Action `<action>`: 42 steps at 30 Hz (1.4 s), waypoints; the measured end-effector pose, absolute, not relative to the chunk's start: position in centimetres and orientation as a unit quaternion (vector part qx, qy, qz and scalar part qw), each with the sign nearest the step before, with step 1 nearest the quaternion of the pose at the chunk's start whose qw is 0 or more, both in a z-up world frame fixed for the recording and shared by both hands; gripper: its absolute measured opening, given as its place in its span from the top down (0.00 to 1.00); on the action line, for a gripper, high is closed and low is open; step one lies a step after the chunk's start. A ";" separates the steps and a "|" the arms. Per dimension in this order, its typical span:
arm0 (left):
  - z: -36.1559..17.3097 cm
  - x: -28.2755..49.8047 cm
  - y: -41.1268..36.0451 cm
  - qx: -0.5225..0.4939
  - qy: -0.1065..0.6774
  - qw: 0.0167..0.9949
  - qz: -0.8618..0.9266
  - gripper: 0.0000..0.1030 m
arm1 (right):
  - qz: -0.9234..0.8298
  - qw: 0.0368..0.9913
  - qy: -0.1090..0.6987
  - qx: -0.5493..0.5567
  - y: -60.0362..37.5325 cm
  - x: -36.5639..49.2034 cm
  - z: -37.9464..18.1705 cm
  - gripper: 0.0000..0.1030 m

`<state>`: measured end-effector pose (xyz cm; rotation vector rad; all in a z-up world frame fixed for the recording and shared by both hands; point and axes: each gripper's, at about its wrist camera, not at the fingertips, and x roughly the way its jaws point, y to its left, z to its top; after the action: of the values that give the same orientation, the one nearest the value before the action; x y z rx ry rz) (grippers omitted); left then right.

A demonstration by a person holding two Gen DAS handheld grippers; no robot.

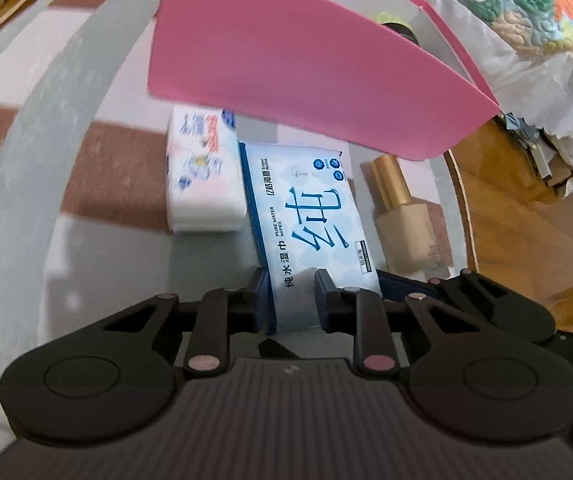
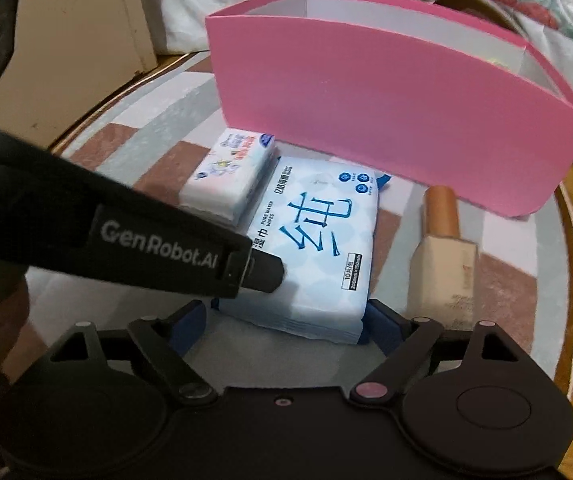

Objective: Organize objects

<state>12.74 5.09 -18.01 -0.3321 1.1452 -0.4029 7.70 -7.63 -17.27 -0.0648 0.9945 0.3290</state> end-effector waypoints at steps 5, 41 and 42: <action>-18.2 12.2 4.8 -0.142 0.547 0.806 -0.175 0.77 | 0.164 0.857 0.487 -0.042 -7.4 7.3 -17.2 0.13; -18.4 13.9 4.6 -0.159 0.512 0.827 -0.170 0.76 | 0.173 0.859 0.481 -0.034 -9.0 10.5 -17.4 0.15; -18.4 13.8 4.6 -0.158 0.511 0.826 -0.174 0.77 | 0.173 0.860 0.478 -0.046 -8.7 10.3 -17.6 0.13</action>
<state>13.84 4.65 -18.38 -0.3362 1.0864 -0.3706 10.29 -8.67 -17.59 -0.0976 1.0040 0.3640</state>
